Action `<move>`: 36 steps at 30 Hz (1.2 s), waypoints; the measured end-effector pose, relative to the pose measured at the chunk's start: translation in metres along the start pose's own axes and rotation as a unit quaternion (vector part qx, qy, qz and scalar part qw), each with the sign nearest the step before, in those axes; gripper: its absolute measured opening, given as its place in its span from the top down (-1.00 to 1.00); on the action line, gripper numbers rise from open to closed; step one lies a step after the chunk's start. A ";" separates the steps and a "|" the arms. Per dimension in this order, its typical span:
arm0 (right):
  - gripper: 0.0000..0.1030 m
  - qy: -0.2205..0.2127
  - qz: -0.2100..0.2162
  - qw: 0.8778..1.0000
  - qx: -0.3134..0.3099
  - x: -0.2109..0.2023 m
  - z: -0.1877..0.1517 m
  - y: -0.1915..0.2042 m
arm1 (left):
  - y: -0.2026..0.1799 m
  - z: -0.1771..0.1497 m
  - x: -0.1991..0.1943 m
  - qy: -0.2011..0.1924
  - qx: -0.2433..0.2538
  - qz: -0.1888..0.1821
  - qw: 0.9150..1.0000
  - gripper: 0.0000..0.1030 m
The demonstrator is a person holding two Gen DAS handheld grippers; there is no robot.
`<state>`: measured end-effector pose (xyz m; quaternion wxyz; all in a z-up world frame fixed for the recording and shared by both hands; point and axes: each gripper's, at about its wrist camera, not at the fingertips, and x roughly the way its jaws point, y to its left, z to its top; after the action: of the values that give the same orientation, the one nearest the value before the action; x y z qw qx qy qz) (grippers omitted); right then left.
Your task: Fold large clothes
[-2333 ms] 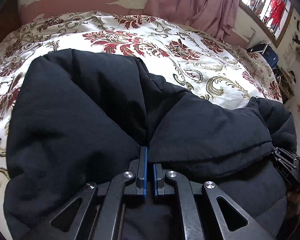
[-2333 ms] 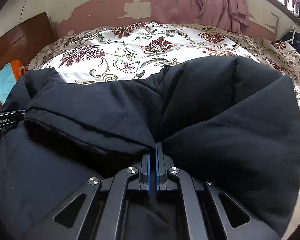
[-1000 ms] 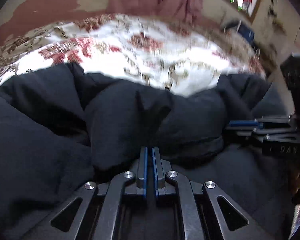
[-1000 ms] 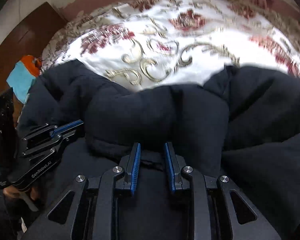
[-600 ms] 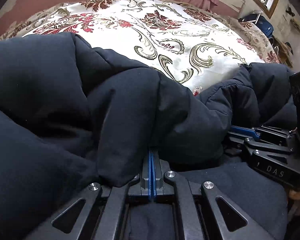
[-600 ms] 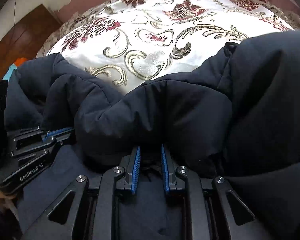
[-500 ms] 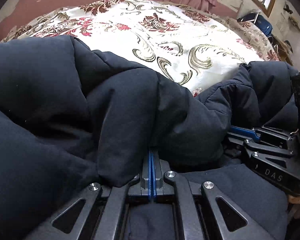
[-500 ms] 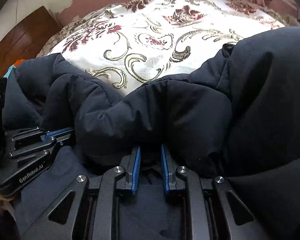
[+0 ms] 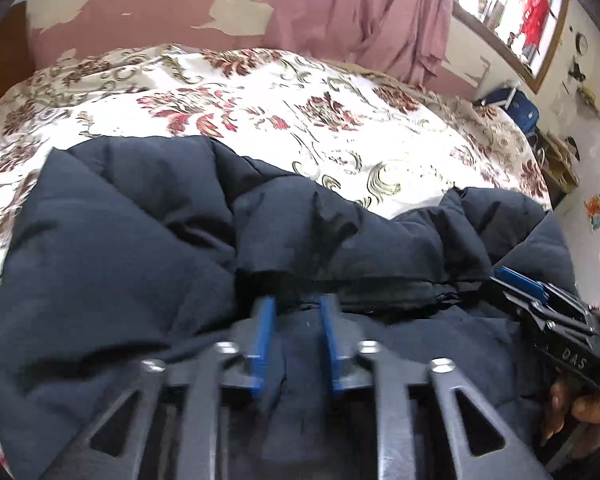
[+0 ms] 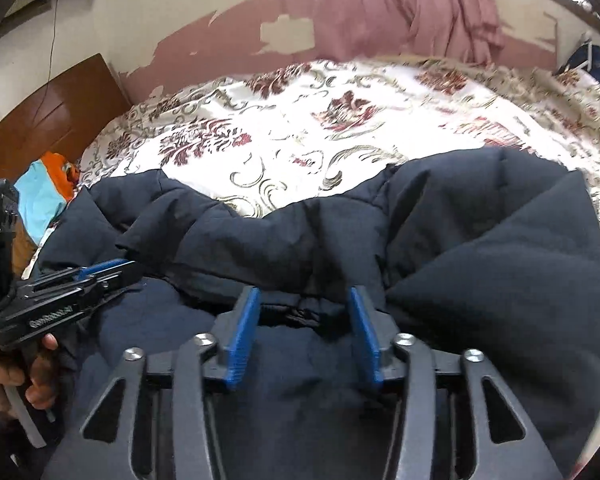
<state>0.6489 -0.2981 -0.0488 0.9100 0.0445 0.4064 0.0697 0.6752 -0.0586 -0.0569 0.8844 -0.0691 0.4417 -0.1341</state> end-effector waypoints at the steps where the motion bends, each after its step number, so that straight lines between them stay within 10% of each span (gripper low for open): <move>1: 0.03 -0.007 -0.002 1.000 0.000 -0.008 0.000 -0.001 | 0.001 0.001 -0.007 -0.008 -0.006 -0.004 1.000 0.14; 4: -0.12 -0.023 -0.009 1.000 0.002 -0.026 0.001 -0.007 | 0.006 -0.002 -0.036 -0.051 -0.036 -0.012 0.998 -0.54; 7: -0.37 -0.044 -0.013 0.999 0.003 -0.049 0.001 -0.006 | 0.005 -0.004 -0.061 -0.081 -0.053 -0.017 0.995 -0.68; 16: -0.86 -0.101 -0.026 0.994 0.011 -0.129 -0.016 0.000 | -0.021 -0.017 -0.127 -0.116 -0.019 0.008 0.993 -0.82; 36: -0.94 -0.157 -0.020 0.987 -0.035 -0.267 -0.086 0.053 | -0.048 -0.115 -0.272 -0.191 0.031 0.027 0.981 -0.86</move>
<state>0.4038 -0.2876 0.0972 0.9647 0.0147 0.2564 0.0582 0.4185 -0.0236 0.0932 0.9575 -0.0542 0.2620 -0.1078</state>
